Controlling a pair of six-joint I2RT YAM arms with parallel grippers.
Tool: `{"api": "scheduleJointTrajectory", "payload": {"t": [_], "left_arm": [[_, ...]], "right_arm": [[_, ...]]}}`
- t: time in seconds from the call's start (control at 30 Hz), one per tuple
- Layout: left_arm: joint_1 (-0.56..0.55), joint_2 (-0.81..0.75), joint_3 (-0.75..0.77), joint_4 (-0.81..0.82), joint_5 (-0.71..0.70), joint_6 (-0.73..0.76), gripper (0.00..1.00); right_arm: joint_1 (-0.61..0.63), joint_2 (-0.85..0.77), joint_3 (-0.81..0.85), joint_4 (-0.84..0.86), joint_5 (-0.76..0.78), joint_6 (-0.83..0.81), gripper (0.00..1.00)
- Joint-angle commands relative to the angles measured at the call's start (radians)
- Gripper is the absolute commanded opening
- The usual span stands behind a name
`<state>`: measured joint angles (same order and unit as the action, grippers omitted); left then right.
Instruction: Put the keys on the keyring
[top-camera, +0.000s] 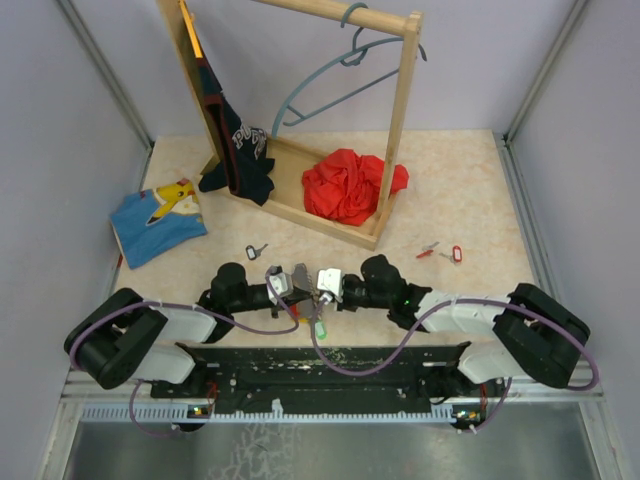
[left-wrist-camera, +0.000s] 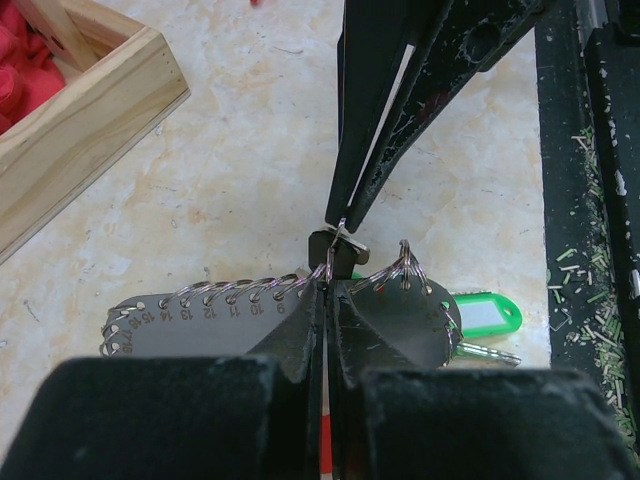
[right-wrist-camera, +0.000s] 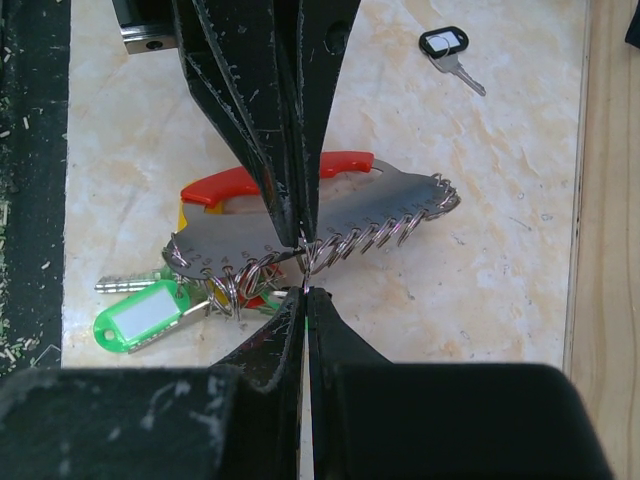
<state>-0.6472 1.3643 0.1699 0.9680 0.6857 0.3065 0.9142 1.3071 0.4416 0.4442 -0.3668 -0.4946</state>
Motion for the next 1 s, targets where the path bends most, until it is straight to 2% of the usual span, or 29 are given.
{"api": "scheduleJointTrajectory", "payload": {"t": [0.0, 0.5, 0.97], "left_arm": [[-0.002, -0.006, 0.021, 0.043, 0.041, -0.012, 0.0], [-0.005, -0.017, 0.013, 0.057, 0.039, -0.013, 0.0], [0.009, -0.05, 0.016, 0.055, -0.058, -0.168, 0.0]], "right_arm": [[0.012, 0.015, 0.058, 0.062, -0.05, 0.022, 0.0], [0.012, 0.035, 0.075, 0.081, -0.093, 0.042, 0.0], [0.022, 0.009, 0.06, -0.007, -0.018, -0.07, 0.0]]}}
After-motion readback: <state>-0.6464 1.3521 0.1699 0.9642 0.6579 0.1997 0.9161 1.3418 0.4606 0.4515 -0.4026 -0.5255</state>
